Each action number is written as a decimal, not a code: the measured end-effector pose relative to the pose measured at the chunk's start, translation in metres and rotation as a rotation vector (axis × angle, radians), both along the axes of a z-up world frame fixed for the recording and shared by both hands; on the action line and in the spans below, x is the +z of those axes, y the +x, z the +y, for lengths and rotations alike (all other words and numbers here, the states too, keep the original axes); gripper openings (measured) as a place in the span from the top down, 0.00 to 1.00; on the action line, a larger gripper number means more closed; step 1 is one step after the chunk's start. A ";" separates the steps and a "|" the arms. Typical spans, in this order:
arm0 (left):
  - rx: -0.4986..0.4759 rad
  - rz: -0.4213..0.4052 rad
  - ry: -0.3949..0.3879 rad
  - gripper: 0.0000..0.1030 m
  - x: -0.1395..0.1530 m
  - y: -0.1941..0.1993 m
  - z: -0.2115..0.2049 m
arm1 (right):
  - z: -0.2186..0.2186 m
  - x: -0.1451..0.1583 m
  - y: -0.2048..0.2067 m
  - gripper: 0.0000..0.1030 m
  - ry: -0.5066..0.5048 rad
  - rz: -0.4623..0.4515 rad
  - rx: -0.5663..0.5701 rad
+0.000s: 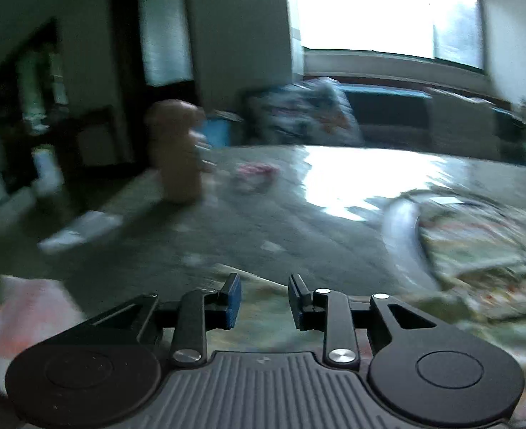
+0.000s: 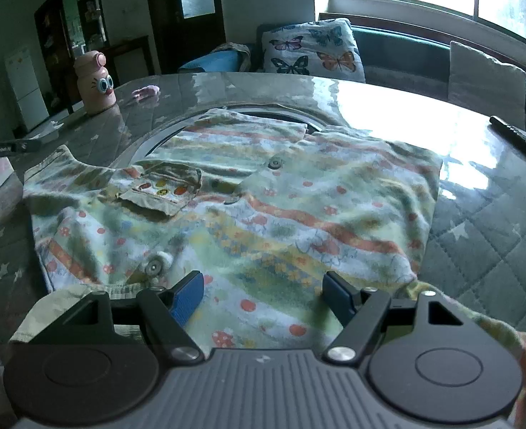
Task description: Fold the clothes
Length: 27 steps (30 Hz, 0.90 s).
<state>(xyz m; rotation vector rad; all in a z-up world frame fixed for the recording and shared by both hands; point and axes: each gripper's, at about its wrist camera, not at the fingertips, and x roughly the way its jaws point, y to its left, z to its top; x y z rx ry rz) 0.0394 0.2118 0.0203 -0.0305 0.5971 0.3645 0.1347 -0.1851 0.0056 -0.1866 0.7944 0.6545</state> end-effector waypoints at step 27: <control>0.083 0.081 0.113 0.54 -0.027 0.018 0.009 | -0.053 0.006 -0.066 0.27 0.014 -0.090 -0.068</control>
